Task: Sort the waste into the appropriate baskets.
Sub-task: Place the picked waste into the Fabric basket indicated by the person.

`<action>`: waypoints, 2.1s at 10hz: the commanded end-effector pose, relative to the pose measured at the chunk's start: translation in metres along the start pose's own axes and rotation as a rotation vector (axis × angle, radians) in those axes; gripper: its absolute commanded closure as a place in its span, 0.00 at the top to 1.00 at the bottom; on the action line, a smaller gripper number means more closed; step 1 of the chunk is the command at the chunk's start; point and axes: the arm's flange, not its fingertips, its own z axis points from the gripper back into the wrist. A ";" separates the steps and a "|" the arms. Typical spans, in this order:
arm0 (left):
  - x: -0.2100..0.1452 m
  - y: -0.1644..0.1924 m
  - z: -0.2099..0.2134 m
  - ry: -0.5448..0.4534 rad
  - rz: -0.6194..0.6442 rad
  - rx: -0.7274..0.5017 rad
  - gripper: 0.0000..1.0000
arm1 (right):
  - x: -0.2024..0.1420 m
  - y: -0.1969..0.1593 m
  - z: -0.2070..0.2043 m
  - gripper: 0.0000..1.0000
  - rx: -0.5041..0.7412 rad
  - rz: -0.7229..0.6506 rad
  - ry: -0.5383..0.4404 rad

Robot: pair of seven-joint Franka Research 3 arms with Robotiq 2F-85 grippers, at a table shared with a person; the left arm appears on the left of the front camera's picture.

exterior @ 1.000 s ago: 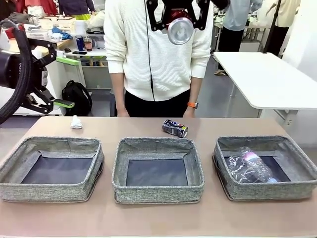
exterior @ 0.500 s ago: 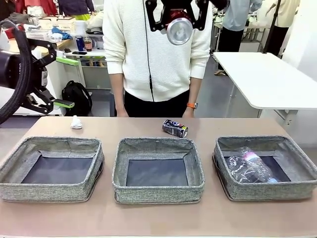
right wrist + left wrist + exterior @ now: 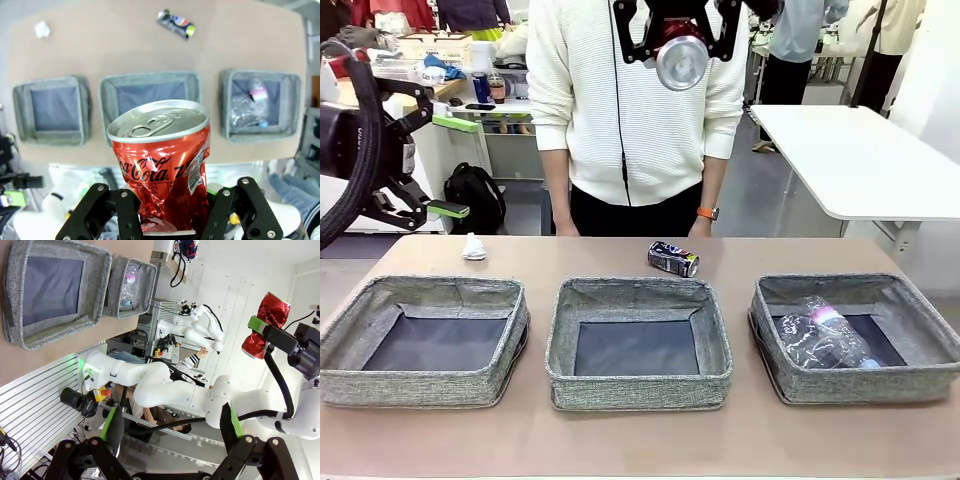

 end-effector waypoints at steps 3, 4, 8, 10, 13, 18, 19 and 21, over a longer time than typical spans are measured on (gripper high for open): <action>-0.001 -0.003 -0.001 0.002 0.010 -0.023 1.00 | -0.002 -0.003 0.000 0.00 0.002 0.007 0.004; -0.001 -0.003 -0.001 0.002 0.010 -0.023 1.00 | -0.002 -0.003 0.000 0.00 0.002 0.007 0.004; -0.001 -0.003 -0.001 0.002 0.010 -0.023 1.00 | -0.002 -0.003 0.000 0.00 0.002 0.007 0.004; -0.001 -0.003 -0.001 0.002 0.010 -0.023 1.00 | -0.002 -0.003 0.000 0.00 0.002 0.007 0.004; -0.001 -0.003 -0.001 0.002 0.010 -0.023 1.00 | -0.002 -0.003 0.000 0.00 0.002 0.007 0.004; -0.001 -0.003 -0.001 0.002 0.010 -0.023 1.00 | -0.002 -0.003 0.000 0.00 0.002 0.007 0.004; -0.001 -0.003 -0.001 0.002 0.010 -0.023 1.00 | -0.002 -0.003 0.000 0.00 0.002 0.007 0.004; -0.001 -0.003 -0.001 0.002 0.010 -0.023 1.00 | -0.002 -0.003 0.000 0.00 0.002 0.007 0.004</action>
